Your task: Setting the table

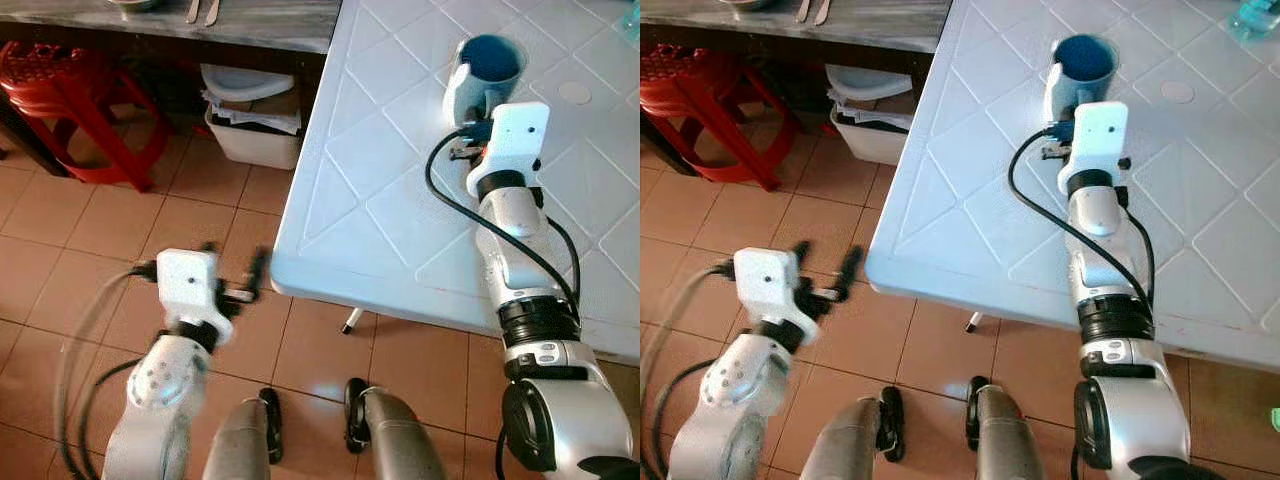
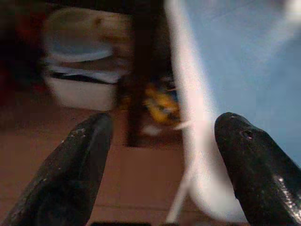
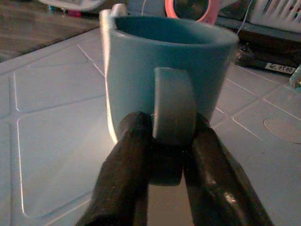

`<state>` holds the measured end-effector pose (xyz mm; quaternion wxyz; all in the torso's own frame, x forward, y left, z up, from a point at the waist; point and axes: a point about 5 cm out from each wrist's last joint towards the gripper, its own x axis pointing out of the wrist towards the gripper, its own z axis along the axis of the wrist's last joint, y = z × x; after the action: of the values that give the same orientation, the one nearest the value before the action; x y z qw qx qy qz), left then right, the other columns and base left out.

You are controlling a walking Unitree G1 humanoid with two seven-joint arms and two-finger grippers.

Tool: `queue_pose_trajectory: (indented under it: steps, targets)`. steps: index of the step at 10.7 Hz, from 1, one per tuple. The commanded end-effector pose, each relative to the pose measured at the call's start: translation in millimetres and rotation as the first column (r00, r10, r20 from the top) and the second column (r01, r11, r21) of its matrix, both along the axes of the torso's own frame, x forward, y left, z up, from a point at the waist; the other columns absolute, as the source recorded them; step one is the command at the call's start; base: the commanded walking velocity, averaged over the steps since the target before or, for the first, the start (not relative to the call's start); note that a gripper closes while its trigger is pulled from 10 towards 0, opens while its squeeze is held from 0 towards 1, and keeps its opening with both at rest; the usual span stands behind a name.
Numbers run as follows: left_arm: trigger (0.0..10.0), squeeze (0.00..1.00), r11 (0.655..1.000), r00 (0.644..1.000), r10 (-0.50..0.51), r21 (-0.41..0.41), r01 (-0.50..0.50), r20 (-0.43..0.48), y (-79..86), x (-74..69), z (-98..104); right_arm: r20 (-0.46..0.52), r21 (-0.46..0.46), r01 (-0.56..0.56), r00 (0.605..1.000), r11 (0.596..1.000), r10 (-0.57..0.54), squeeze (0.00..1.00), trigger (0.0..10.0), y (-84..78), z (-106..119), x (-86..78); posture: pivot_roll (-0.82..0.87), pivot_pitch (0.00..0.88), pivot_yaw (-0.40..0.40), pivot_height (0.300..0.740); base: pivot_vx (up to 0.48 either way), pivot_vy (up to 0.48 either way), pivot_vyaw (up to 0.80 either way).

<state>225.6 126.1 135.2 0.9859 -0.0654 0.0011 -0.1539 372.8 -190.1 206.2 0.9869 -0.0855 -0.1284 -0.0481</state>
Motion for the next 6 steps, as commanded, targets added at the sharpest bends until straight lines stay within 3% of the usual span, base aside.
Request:
queue_pose_trajectory:
  steps: [1, 4, 6]
  targets:
    - [10.0, 0.0, 1.0, 1.0, -0.024, -0.008, 0.025, 0.002, -2.9, -2.9, 0.6, -0.005, 0.003, -0.001, 1.0, 1.0, 0.001, 0.0, 0.0, -2.9, -3.9, -2.3, 0.02, 0.295, 0.019, 0.74, 0.0, 0.0, 0.0]
    - [10.0, 0.0, 1.0, 1.0, -0.003, -0.027, 0.003, 0.004, -2.2, 1.6, 0.1, -0.004, 0.011, -0.018, 1.0, 1.0, 0.018, 0.0, 0.0, -3.4, -10.5, -12.2, 0.0, 0.273, 0.01, 0.74, 0.0, 0.0, 0.0]
    - [10.0, 0.0, 0.997, 0.997, 0.074, -0.008, -0.074, -0.021, 5.3, 9.2, -6.4, 0.019, 0.038, -0.041, 0.999, 0.998, 0.04, 0.0, 0.0, 3.2, -13.6, -25.0, -0.01, 0.253, 0.008, 0.74, 0.0, 0.0, 0.0]
